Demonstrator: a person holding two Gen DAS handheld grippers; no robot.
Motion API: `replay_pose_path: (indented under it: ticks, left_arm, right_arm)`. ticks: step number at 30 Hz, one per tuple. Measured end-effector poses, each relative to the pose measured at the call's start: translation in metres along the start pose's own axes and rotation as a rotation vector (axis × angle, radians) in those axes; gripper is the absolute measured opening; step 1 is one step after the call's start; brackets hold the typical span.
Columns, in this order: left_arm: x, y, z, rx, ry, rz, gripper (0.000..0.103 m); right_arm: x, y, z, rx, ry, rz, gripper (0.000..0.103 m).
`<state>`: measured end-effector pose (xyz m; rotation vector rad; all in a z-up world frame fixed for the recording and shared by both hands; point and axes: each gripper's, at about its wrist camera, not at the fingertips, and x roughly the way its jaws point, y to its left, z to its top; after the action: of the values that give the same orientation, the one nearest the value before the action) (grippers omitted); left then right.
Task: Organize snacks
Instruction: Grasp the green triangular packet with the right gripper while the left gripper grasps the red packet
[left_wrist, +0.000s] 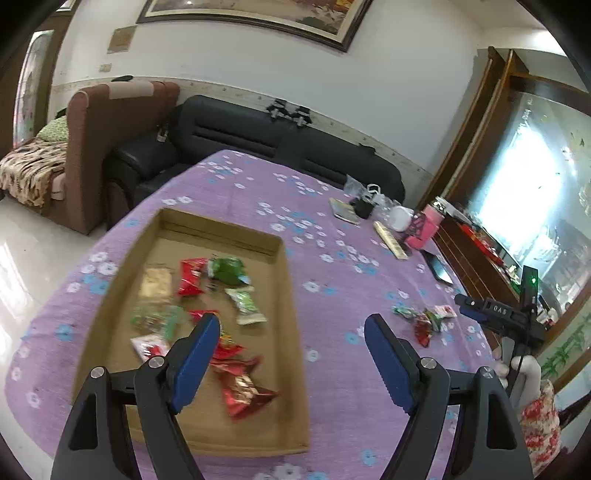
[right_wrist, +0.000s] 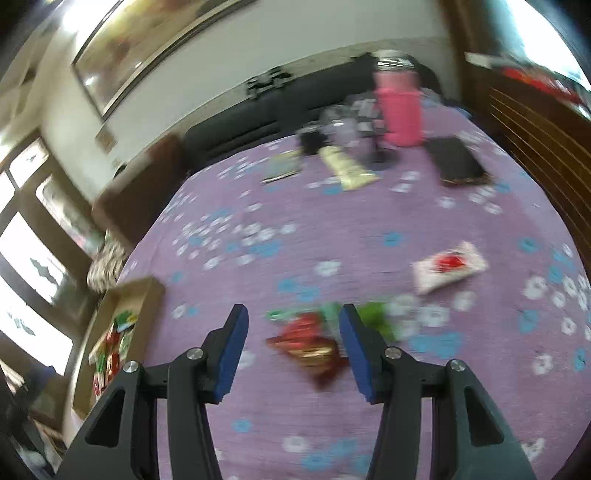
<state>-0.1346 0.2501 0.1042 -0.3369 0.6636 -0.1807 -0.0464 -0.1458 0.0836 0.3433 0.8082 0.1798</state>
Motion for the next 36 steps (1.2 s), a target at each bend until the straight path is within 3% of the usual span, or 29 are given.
replay_pose_path:
  ticks: [13, 19, 21, 22, 26, 28, 30, 33, 36]
  left_arm:
    - [0.012, -0.028, -0.01, 0.047, 0.053, -0.017, 0.084]
    - [0.023, -0.035, -0.015, 0.048, 0.084, -0.025, 0.085]
    - [0.026, -0.038, -0.016, 0.057, 0.094, -0.026, 0.085]
    - [0.028, -0.039, -0.016, 0.059, 0.098, -0.026, 0.085]
    - [0.034, -0.042, -0.018, 0.059, 0.112, -0.027, 0.085]
    - [0.039, -0.044, -0.019, 0.061, 0.122, -0.03, 0.085]
    - [0.042, -0.047, -0.02, 0.069, 0.134, -0.034, 0.085]
    - [0.046, -0.053, -0.023, 0.088, 0.149, -0.045, 0.085]
    - [0.05, -0.061, -0.027, 0.115, 0.163, -0.06, 0.085]
  right_arm:
    - [0.057, -0.042, -0.008, 0.084, 0.074, -0.071, 0.05]
    - [0.069, -0.032, -0.014, 0.019, 0.058, -0.083, 0.05]
    - [0.07, -0.022, -0.014, -0.059, 0.049, -0.098, 0.046]
    - [0.069, -0.018, -0.015, -0.082, 0.045, -0.098, 0.036]
    - [0.071, 0.005, -0.028, -0.155, 0.113, -0.005, 0.035]
    - [0.073, 0.02, -0.037, -0.19, 0.169, 0.084, 0.035]
    - [0.073, 0.032, -0.045, -0.179, 0.243, 0.229, 0.035]
    - [0.063, 0.034, -0.041, -0.189, 0.173, 0.17, 0.036]
    - [0.059, 0.031, -0.04, -0.19, 0.156, 0.144, 0.037]
